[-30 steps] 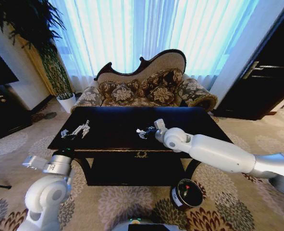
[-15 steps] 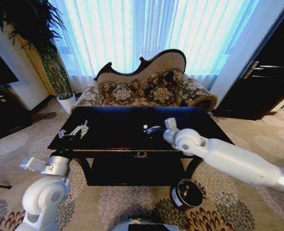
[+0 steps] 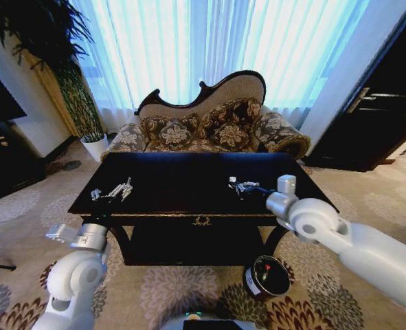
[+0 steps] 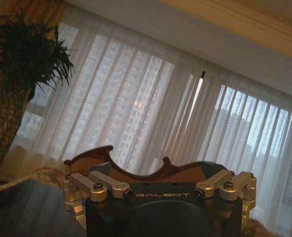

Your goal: Move to the front of the table and place the trash on the table into the trash bin.

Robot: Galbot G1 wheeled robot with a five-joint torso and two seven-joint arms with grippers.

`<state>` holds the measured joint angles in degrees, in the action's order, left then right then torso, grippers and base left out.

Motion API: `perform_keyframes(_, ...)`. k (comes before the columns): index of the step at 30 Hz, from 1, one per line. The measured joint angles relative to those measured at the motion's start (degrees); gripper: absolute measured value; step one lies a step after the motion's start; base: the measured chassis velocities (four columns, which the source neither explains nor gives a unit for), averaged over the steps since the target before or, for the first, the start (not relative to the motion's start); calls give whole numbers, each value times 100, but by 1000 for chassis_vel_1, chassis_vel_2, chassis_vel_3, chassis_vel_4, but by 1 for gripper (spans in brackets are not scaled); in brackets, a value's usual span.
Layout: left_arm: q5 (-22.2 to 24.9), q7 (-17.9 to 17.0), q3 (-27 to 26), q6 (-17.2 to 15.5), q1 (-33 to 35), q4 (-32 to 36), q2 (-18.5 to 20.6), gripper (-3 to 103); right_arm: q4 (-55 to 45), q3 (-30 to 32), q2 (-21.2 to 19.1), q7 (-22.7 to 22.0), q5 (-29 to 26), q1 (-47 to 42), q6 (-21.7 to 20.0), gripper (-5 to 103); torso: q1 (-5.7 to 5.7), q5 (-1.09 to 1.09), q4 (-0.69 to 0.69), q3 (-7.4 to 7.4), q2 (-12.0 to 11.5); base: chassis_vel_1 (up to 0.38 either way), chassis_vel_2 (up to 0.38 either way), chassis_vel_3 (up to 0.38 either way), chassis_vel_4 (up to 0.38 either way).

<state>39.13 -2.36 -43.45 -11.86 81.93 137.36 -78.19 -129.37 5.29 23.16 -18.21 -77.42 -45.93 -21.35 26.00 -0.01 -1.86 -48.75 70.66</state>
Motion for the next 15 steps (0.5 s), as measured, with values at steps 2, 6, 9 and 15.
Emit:
perform_keyframes(2,16,-48,-87,33,83,99,-65,100,-118,368,136,-76,-64,-312,38,0,0,1,0,0,0,0,0,0,0)
perform_keyframes(6,27,-147,-146,37,141,215,-90,100,-251,1193,220,-42,-55,-1007,107,0,0,0,2,0,0,0,0,0,0)
perform_keyframes(9,38,-167,-111,-6,173,311,-88,100,-330,2426,406,207,147,-2243,323,0,0,0,0,0,0,0,0,0,0)
perform_keyframes(15,38,-178,-87,-24,240,346,-84,100,-571,4000,1082,476,414,-3721,587,0,0,3,-1,0,0,0,0,0,0)
